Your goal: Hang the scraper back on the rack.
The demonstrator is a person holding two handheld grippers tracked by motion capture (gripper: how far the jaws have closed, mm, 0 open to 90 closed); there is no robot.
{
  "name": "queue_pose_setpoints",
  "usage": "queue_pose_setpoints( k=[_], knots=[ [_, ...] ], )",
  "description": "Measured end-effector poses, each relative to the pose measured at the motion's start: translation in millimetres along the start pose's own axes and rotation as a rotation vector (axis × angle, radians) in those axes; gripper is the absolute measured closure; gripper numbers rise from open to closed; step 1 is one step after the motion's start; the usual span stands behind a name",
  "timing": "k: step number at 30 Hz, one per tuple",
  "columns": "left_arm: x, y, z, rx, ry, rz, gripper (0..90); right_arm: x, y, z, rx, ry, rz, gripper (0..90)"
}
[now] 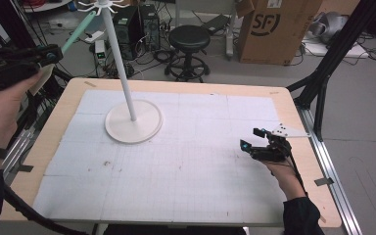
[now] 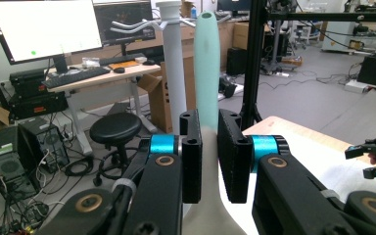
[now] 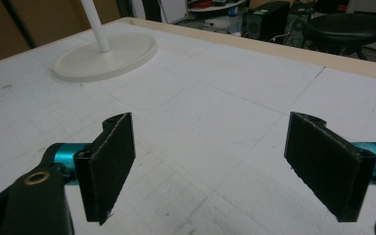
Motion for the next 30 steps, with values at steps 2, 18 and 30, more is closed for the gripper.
queue_pose_setpoints(
  k=[2, 18, 30],
  knots=[
    [0.3, -0.1, -0.2, -0.001, -0.002, -0.002, 80.8, 0.0, 0.0, -0.1, 0.0, 0.0, -0.001, 18.4],
    [5.2, 1.9, 1.6, 0.016, -0.001, -0.024, 80.8, 0.1, 0.0, -0.2, 0.0, 0.002, -0.001, 18.4],
    [2.4, 0.8, -12.1, 0.015, 0.055, -0.039, 80.7, 0.5, -0.2, -0.5, -0.002, 0.006, -0.002, 18.5]
  ],
)
Point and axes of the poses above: each handheld gripper's, and its own axes: x roughly forward along the jaws, y roughly out of its top, z roughly to its right, the point moved 5 cm from there along x, roughly forward along the jaws, and after that the axes turned 7 degrees about -x, right-handed, at the moved point
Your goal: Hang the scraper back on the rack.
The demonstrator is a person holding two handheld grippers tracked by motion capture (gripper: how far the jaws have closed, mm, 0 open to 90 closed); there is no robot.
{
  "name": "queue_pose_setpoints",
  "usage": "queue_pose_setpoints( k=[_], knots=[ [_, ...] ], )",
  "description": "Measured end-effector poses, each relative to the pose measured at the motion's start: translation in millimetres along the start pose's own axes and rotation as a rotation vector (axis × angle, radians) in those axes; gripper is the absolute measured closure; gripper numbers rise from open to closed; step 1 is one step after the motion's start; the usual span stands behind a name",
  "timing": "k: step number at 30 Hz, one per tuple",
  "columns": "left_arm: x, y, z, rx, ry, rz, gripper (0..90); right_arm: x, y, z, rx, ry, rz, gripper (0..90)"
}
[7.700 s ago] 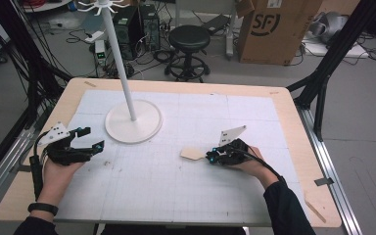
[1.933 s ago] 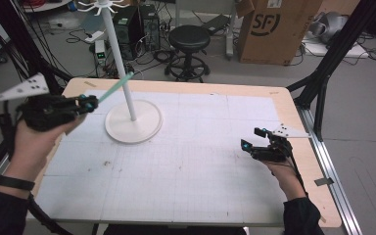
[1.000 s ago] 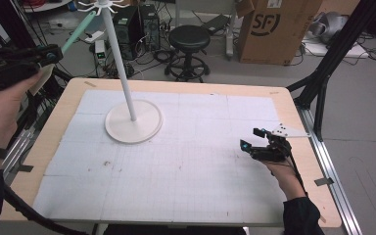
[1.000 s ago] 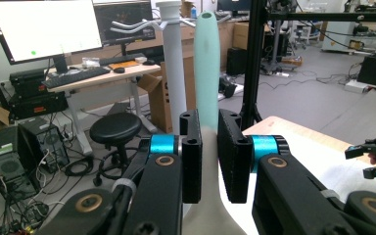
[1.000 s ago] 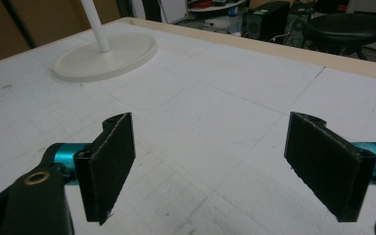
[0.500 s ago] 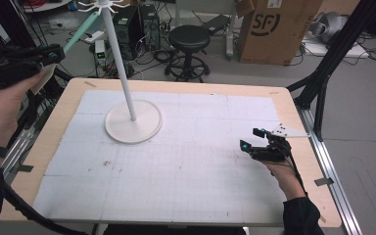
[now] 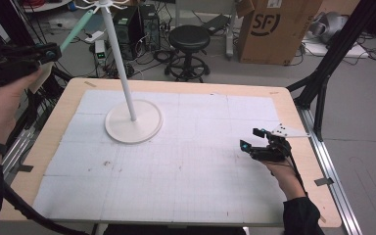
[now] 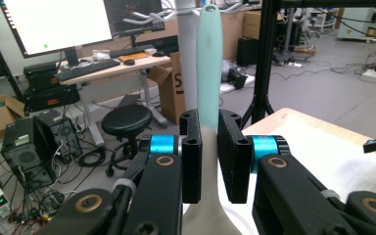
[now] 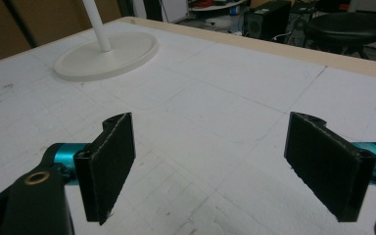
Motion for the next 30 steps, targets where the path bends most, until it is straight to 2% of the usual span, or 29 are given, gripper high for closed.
queue_pose_setpoints(
  k=[4, 10, 12, 16, 18, 21, 24, 28, 30],
  knots=[
    [0.1, -0.8, -4.6, -0.008, 0.015, -0.003, 80.7, 0.1, 0.0, -0.4, 0.001, 0.001, -0.002, 18.5],
    [5.5, -5.9, -4.5, -0.005, 0.019, -0.012, 78.1, 0.3, -0.2, -0.4, 0.0, 0.0, -0.002, 18.5],
    [8.5, -10.0, -4.7, -0.02, 0.025, -0.01, 65.6, 0.4, -0.3, -1.0, 0.003, 0.003, -0.004, 18.5],
    [15.4, -26.5, -2.0, -0.041, 0.001, -0.04, 49.4, 0.6, -0.4, -1.0, 0.001, 0.004, -0.005, 18.5],
    [19.0, -38.8, 2.6, -0.03, -0.015, -0.049, 42.4, 1.0, -0.5, -0.8, -0.001, 0.005, -0.003, 18.5],
    [27.6, -63.6, 12.9, -0.04, -0.095, -0.069, 34.4, 1.6, -0.9, -0.9, 0.002, 0.008, -0.006, 18.5],
    [37.3, -94.4, 23.4, -0.055, -0.146, -0.093, 29.9, 2.0, -1.3, -1.3, 0.002, 0.012, -0.009, 18.5],
    [49.4, -139.8, 34.0, -0.071, -0.182, -0.127, 28.2, 2.5, -1.4, -1.9, 0.003, 0.014, -0.01, 18.5],
    [54.6, -160.2, 37.8, -0.074, -0.186, -0.142, 26.3, 2.6, -1.7, -1.7, 0.003, 0.013, -0.012, 18.4]
  ],
)
Point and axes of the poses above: each handheld gripper's, and its own axes: x roughly forward along the jaws, y roughly out of its top, z roughly to its right, the point moved 5 cm from there along x, roughly forward along the jaws, and after that the axes turned 7 degrees about -x, right-handed, at the moved point
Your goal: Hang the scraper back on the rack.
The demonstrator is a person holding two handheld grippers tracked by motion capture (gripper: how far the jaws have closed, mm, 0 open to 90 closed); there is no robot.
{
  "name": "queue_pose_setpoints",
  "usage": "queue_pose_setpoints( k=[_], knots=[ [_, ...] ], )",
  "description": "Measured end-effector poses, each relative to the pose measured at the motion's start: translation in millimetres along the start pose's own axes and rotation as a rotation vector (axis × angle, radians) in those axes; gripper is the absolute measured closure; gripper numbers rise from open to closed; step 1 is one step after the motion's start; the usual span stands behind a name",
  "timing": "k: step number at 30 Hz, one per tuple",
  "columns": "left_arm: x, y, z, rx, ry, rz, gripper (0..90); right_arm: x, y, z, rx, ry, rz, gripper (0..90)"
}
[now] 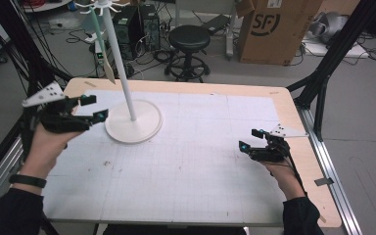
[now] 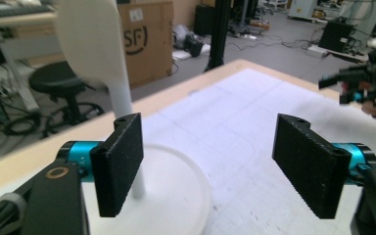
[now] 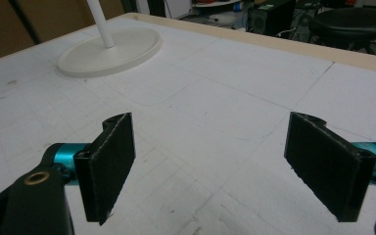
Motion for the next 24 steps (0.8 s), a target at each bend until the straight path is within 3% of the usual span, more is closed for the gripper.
queue_pose_setpoints(
  k=[4, 11, 24],
  knots=[
    [11.8, -30.2, 0.4, -0.014, 0.002, -0.01, 24.7, -0.2, -0.8, 0.7, -0.004, -0.001, -0.005, 18.4],
    [22.6, -62.8, 2.3, -0.014, 0.007, -0.034, 22.9, -1.0, -1.9, 1.2, 0.0, -0.004, -0.01, 18.4],
    [25.5, -82.9, -8.3, -0.03, 0.033, -0.068, 21.4, -6.3, -5.4, 3.2, -0.006, -0.019, -0.024, 18.4]
  ],
)
Point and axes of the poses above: each handheld gripper's, and its own axes: x roughly forward along the jaws, y roughly out of its top, z roughly to its right, the point moved 5 cm from there along x, roughly forward along the jaws, and after that the axes turned 7 degrees about -x, right-handed, at the moved point
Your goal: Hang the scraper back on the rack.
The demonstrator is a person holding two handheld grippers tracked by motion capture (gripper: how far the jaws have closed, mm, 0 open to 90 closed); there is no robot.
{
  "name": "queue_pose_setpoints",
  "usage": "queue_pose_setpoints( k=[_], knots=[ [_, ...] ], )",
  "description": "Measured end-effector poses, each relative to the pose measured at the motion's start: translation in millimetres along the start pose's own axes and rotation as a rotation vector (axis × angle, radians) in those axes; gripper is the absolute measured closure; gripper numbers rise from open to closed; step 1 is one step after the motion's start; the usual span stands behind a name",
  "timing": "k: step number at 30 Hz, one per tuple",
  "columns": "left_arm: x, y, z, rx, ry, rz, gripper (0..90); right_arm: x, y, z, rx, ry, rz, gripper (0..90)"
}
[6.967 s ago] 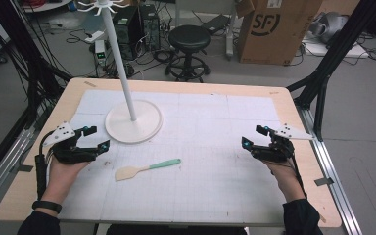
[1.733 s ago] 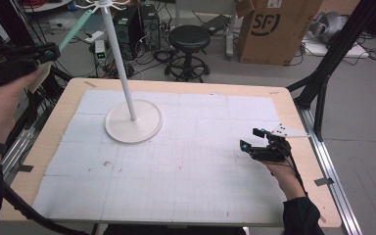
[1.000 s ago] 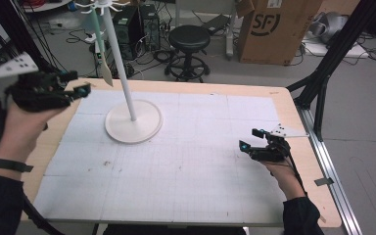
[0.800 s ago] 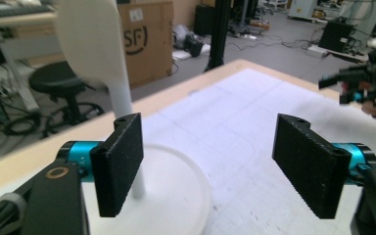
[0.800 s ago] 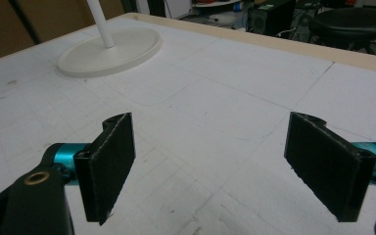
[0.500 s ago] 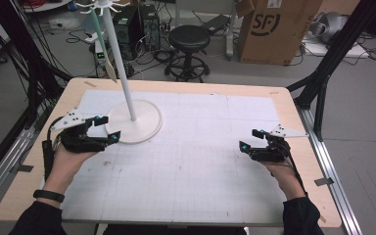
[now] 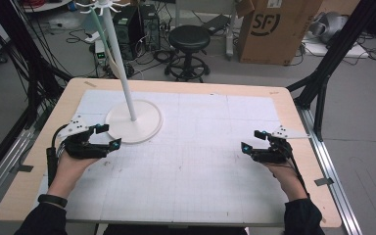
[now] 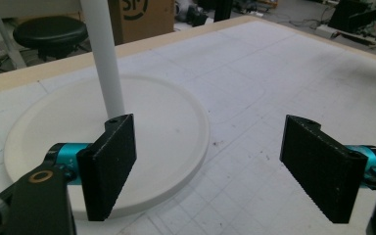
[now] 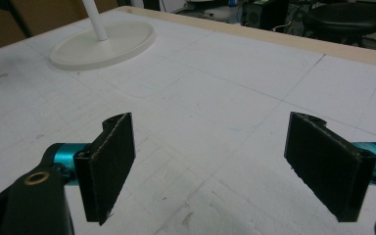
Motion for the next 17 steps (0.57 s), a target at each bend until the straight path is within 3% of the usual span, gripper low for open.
queue_pose_setpoints(
  k=[17],
  knots=[
    [4.0, -4.3, 0.9, 0.025, 0.014, -0.039, 20.5, -1.3, -1.7, 1.2, -0.002, -0.002, -0.001, 18.4]
  ],
)
Point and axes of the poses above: each handheld gripper's, and its own axes: x roughly forward along the jaws, y roughly out of its top, z roughly to its right, the point moved 5 cm from there along x, roughly forward along the jaws, and after that the axes turned 7 degrees about -x, right-handed, at the moved point
